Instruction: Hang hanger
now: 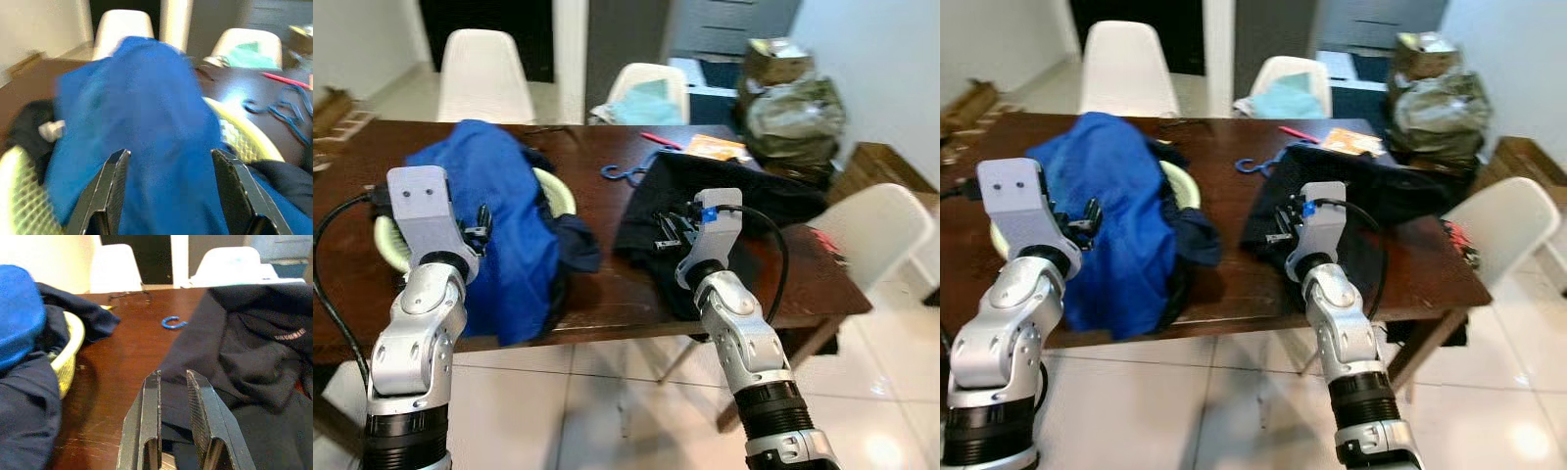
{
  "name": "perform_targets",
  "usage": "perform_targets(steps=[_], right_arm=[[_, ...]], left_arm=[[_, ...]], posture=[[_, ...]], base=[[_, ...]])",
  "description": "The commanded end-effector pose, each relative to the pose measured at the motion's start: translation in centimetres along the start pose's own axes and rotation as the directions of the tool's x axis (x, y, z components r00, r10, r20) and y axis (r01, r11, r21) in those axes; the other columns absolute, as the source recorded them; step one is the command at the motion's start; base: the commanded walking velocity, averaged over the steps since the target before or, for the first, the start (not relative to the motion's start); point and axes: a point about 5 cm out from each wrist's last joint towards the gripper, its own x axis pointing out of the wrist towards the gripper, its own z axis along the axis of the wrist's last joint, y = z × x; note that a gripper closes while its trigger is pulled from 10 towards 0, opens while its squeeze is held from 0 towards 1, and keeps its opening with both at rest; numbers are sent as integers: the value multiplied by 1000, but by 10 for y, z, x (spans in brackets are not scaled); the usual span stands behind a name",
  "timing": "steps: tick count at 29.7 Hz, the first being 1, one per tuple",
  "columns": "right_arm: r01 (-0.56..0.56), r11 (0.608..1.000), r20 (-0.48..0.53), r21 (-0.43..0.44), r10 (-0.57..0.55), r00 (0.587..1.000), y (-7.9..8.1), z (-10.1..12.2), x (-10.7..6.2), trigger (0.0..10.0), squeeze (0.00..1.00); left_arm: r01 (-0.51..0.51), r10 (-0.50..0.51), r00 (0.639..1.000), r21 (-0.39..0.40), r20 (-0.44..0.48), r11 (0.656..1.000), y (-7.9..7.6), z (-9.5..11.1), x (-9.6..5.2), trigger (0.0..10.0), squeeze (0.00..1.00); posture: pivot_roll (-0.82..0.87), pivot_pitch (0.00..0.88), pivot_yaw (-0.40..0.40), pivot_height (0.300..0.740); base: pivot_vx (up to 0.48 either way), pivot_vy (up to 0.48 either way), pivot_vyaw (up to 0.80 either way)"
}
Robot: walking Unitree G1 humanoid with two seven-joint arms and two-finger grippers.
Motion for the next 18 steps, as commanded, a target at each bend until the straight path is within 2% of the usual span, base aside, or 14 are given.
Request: perform_targets(steps=[1,6,7,8,9,11,16,17,18], right_arm=[[0,1000,-13,25,0,1000,1,-4,-2,10000,0],[0,1000,-13,30,0,1000,2,-5,-2,10000,0],[1,1000,-12,30,0,1000,3,-4,-1,10000,0],[1,1000,-12,25,-1,1000,3,-4,0,10000,0],[1,1000,-12,25,-1,1000,3,-4,0,10000,0],[-1,1000,-11,17,2,1000,2,-3,1,10000,0],[-3,1000,-11,12,3,1000,2,-1,3,10000,0],[-7,1000,-9,6,7,1000,2,0,4,10000,0],[-7,1000,-9,6,7,1000,2,0,4,10000,0]], left_arm=[[23,-22,1000,70,-9,997,4,-2,-1,10000,0],[37,-37,999,108,-3,993,5,-1,1,10000,0],[63,-64,998,142,1,988,8,-1,3,10000,1000],[66,-68,998,131,11,989,15,0,7,10000,1000],[66,-68,998,131,11,989,15,0,7,10000,1000],[60,-62,998,91,29,994,27,1,18,10000,1000],[28,-32,999,82,42,996,36,1,30,10000,1000],[12,-16,998,69,56,998,41,2,40,10000,1000],[12,-16,998,69,56,998,41,2,40,10000,1000]], posture=[[109,144,-68,740],[112,145,-69,740],[111,149,-75,740],[107,150,-79,740],[107,150,-79,740],[98,156,-86,740],[89,161,-94,740],[73,167,-96,740],[73,167,-96,740]], base=[[0,0,0],[0,0,0],[0,0,0],[0,0,0],[0,0,0],[0,0,0],[0,0,0],[0,0,0],[0,0,0]])
